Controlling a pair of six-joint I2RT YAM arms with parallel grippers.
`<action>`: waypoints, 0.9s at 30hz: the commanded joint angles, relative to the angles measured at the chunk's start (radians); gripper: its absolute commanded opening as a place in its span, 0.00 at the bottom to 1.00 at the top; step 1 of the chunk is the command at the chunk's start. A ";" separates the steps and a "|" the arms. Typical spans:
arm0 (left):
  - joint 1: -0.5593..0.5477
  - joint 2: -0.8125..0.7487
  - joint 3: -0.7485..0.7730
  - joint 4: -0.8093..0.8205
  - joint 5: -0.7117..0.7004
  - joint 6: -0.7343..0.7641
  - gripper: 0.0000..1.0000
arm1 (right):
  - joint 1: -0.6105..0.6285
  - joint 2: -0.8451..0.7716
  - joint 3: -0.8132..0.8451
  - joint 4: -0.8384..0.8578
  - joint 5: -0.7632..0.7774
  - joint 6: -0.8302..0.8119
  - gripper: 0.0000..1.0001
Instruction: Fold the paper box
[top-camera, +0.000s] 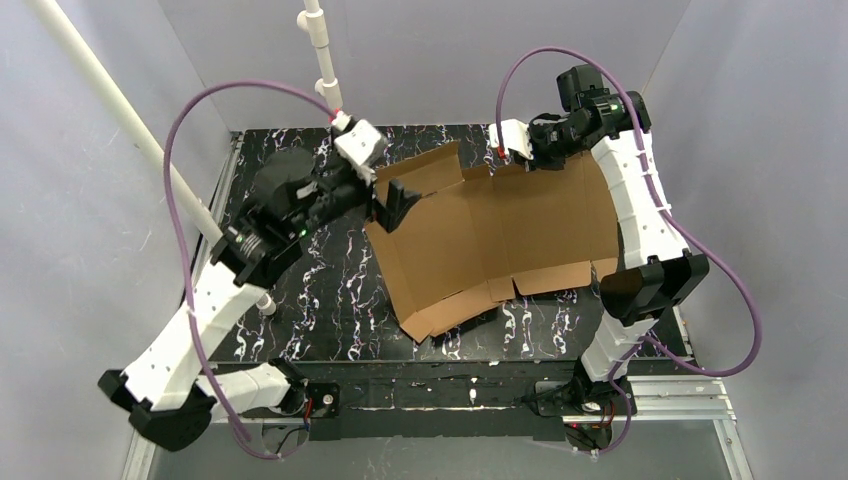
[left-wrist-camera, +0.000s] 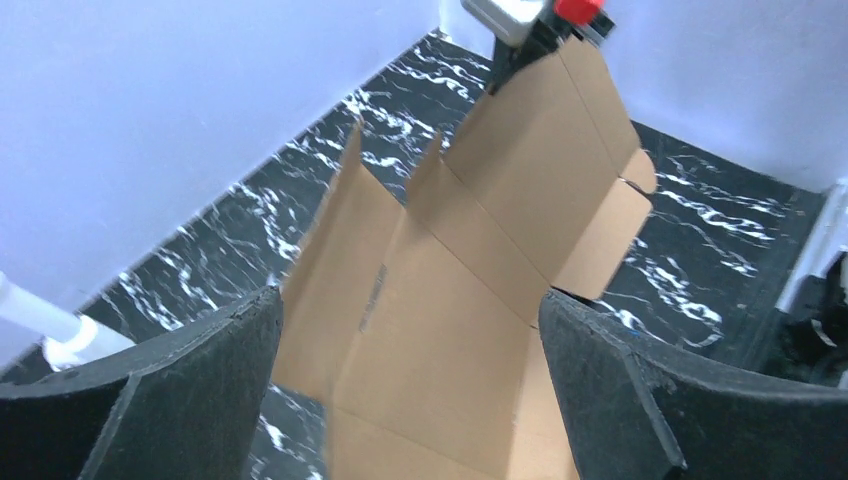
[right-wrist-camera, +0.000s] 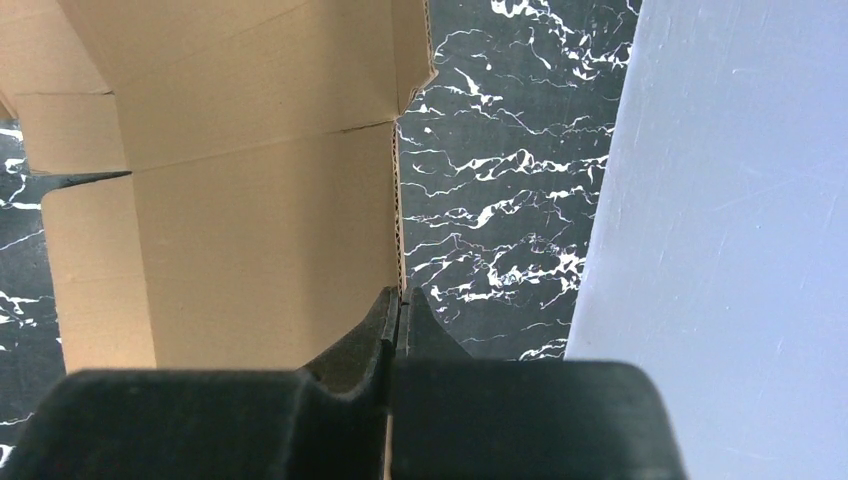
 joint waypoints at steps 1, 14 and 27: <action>0.003 0.136 0.192 -0.127 0.005 0.226 0.98 | 0.003 -0.052 0.018 0.027 -0.046 0.020 0.01; 0.003 0.427 0.456 -0.277 0.069 0.473 0.91 | 0.002 -0.062 0.019 0.031 -0.081 0.025 0.01; -0.028 0.479 0.431 -0.260 -0.085 0.544 0.39 | 0.003 -0.065 0.004 0.041 -0.095 0.030 0.01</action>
